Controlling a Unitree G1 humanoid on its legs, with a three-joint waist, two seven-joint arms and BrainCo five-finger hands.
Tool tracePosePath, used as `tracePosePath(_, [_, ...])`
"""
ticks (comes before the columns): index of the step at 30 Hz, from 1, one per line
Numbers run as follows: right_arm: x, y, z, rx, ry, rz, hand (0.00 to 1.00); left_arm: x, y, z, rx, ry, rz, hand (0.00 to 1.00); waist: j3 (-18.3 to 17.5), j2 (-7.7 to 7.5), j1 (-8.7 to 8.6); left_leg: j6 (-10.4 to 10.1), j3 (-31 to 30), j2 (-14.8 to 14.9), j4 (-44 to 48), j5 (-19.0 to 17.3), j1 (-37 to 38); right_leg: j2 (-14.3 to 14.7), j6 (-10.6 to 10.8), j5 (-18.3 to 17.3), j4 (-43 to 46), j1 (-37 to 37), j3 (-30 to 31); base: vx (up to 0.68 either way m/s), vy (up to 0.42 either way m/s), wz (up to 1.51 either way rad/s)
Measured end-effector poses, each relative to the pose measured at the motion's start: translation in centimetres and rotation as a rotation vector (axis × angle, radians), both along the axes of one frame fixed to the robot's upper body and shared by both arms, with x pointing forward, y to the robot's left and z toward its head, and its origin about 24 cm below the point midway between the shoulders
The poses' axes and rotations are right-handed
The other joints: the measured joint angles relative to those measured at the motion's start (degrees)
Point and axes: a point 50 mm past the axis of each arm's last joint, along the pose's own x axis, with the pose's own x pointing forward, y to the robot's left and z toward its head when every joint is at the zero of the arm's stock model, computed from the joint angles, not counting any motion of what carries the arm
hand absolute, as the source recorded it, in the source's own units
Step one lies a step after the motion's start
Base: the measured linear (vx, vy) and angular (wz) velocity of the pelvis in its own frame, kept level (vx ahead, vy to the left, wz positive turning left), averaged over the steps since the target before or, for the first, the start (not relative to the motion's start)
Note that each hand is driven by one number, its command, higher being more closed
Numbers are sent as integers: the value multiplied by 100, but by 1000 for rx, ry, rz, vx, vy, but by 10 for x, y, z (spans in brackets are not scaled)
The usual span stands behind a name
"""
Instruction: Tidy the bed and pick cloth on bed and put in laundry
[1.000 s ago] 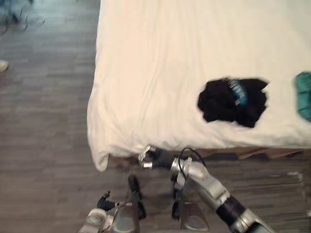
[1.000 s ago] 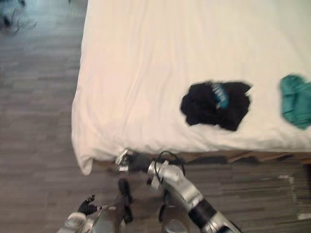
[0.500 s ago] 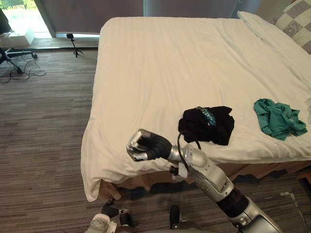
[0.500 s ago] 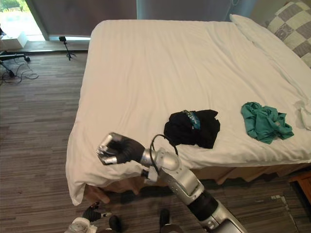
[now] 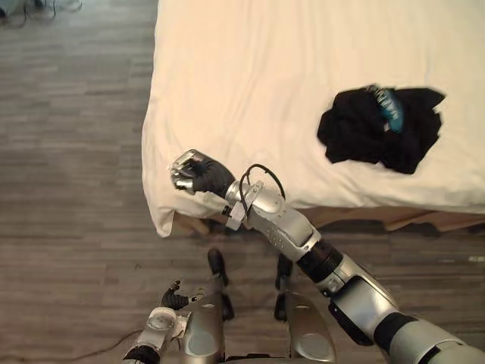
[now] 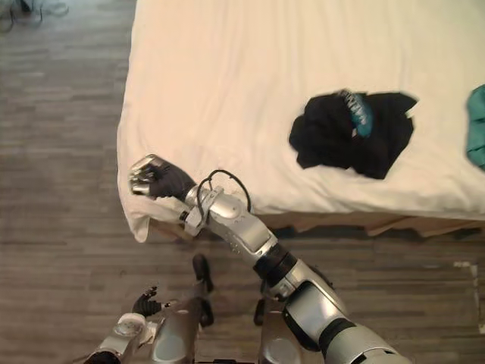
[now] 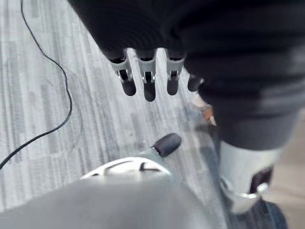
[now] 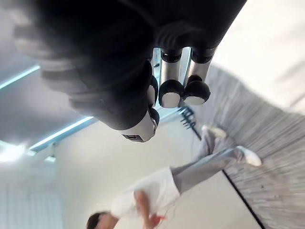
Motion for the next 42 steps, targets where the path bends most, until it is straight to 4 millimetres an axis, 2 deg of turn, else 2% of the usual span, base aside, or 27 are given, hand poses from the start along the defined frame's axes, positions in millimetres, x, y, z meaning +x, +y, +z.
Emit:
tracePosePath(4, [4,-5,-11,-4,18,13,100,11,-10,5,-19,-39,-33,0,34,64,-5,84,-26,-46,28,51,62,3,-34,81,-99,121,-57,57,-22,3])
tracePosePath(9, [1,-32,-36,162,138,-70,100,24,-27,13,-79,-114,-72,0,196,124,-35,89,44,-67,26,-107,501,20,91,-21,-177,586,18,11,-6,0])
tracePosePath(13, [-26,-53,-88,413,338,-229,100,13,-23,7,-54,-82,-79,0,129,-20,-177,107,386,-115,22,-282,753,-23,170,-70,-168,665,374,20,8,-34])
tracePosePath(14, [-42,-61,-111,465,420,-296,100,9,-20,5,-37,-69,-82,0,84,-105,-277,117,475,-117,16,-322,814,-29,186,-69,-174,669,490,53,-2,-54])
tracePosePath(15, [-69,-85,-155,525,595,-508,100,3,-16,2,-17,-47,-78,0,-14,-250,-359,110,649,-114,-5,-384,883,-28,217,-64,-196,657,663,68,-6,-53])
tracePosePath(16, [-83,-100,-174,541,668,-612,100,1,-15,1,-8,-38,-82,0,-54,-310,-380,108,742,-114,-6,-404,917,-27,231,-57,-212,658,731,70,-6,-68])
tracePosePath(18, [-165,-164,-238,521,929,-1005,100,-6,-10,-4,21,3,-68,0,-200,-543,-423,66,1134,-116,-8,-559,1173,-12,279,-68,-227,708,1068,101,10,-78])
tracePosePath(19, [-187,-180,-246,502,965,-1079,0,-8,-8,-6,25,15,-58,0,-235,-593,-457,45,1248,-119,-8,-602,1275,1,293,-81,-226,748,1178,119,29,-81])
tracePosePath(20, [-215,-200,-254,481,1000,-1171,0,-15,-5,-8,30,36,-41,0,-308,-669,-539,-1,1423,-125,-8,-670,1442,23,313,-116,-225,810,1323,111,33,-95])
tracePosePath(22, [-285,-240,-261,405,1073,-1367,0,-42,5,-19,40,118,28,0,-800,-826,-724,-155,1795,-98,35,-904,1842,169,294,-163,-141,845,1869,178,29,-137])
tracePosePath(23, [-307,-248,-262,368,1098,-1417,0,-49,9,-22,42,135,59,0,-983,-873,-745,-209,1759,-92,177,-1086,1920,230,264,-188,-119,851,2129,181,-18,-169])
tracePosePath(24, [-328,-251,-264,334,1140,-1457,0,-59,16,-24,50,147,114,0,-1174,-976,-682,-100,1397,-5,800,-1472,1908,342,169,-250,-46,831,2560,153,-55,-154])
tracePosePath(26, [-341,-251,-264,304,1168,-1476,0,-66,22,-24,61,139,175,0,-1369,-1008,-648,-47,695,228,1849,-2006,1731,544,146,-267,64,835,3096,156,-135,-167])
tracePosePath(27, [-345,-251,-264,289,1171,-1477,0,-69,23,-24,66,135,185,0,-1475,-922,-651,-27,274,372,2520,-2324,1569,660,145,-267,91,846,3378,89,13,-214])
tracePosePath(28, [-349,-254,-262,268,1159,-1470,0,-77,19,-27,62,144,201,0,-1587,-736,-647,85,-201,563,3341,-2805,1433,885,128,-252,80,910,3744,0,202,-233])
tracePosePath(29, [-352,-256,-261,231,1150,-1443,0,-83,13,-29,45,157,205,0,-1734,-529,-639,206,-428,634,3608,-3140,1513,1018,94,-190,53,916,3882,-15,216,-187])
tracePosePath(30, [-352,-256,-261,228,1149,-1439,0,-83,12,-30,43,158,204,0,-1753,-493,-637,200,-444,640,3608,-3190,1550,1039,96,-171,50,916,3897,-67,272,-185])
tracePosePath(31, [-347,-249,-262,197,1137,-1379,0,-87,5,-32,30,174,185,0,-1852,-284,-672,96,-323,627,3329,-3564,1900,1153,125,-96,47,822,3984,-148,268,-184])
tracePosePath(32, [-333,-229,-265,198,1100,-1288,0,-85,-4,-33,16,178,149,0,-1833,-240,-705,-125,209,602,2830,-3765,2168,1065,84,-123,108,517,3377,-169,302,-208])
tracePosePath(33, [-328,-218,-267,198,1093,-1246,0,-81,-3,-31,12,168,151,0,-1788,-296,-669,-137,466,545,2761,-3744,2279,971,41,-139,225,422,3061,-164,234,-193])
tracePosePath(34, [-317,-200,-269,188,1080,-1156,0,-76,0,-30,16,155,148,0,-1685,-349,-524,-152,967,529,2650,-3720,2496,872,26,-167,398,306,2270,-61,146,-157])
tracePosePath(36, [-307,-180,-270,123,1066,-1032,0,-75,1,-28,26,150,145,0,-1700,-411,-494,-181,1495,541,2518,-3700,2718,708,-51,-200,703,284,986,9,75,-140])
tracePosePath(37, [-305,-178,-269,107,1057,-1009,0,-73,0,-28,22,141,144,0,-1700,-395,-508,-179,1598,557,2488,-3691,2762,664,-117,-244,890,274,706,88,3,-98])
tracePosePath(39, [-299,-185,-266,26,1013,-984,0,-62,-3,-23,5,102,134,0,-1690,-368,-516,-149,1852,448,2482,-3636,2930,534,-505,-627,2084,10,96,74,11,-101])
tracePosePath(40, [-283,-184,-264,-2,977,-963,0,-55,3,-21,4,96,118,0,-1592,-657,-467,387,1551,204,2988,-3406,2699,308,-797,-293,1956,15,88,-63,5,-109])
tracePosePath(41, [-268,-180,-262,12,943,-951,0,-51,7,-21,5,103,108,0,-1601,-754,-481,708,1052,-10,2958,-3433,2257,362,-494,231,1141,248,509,-120,-7,-103])
tracePosePath(42, [-253,-190,-257,3,904,-961,0,-41,5,-18,-9,82,102,0,-1483,-503,-444,736,1012,104,2064,-2765,2157,296,-637,-346,1779,260,245,-103,-5,-88])
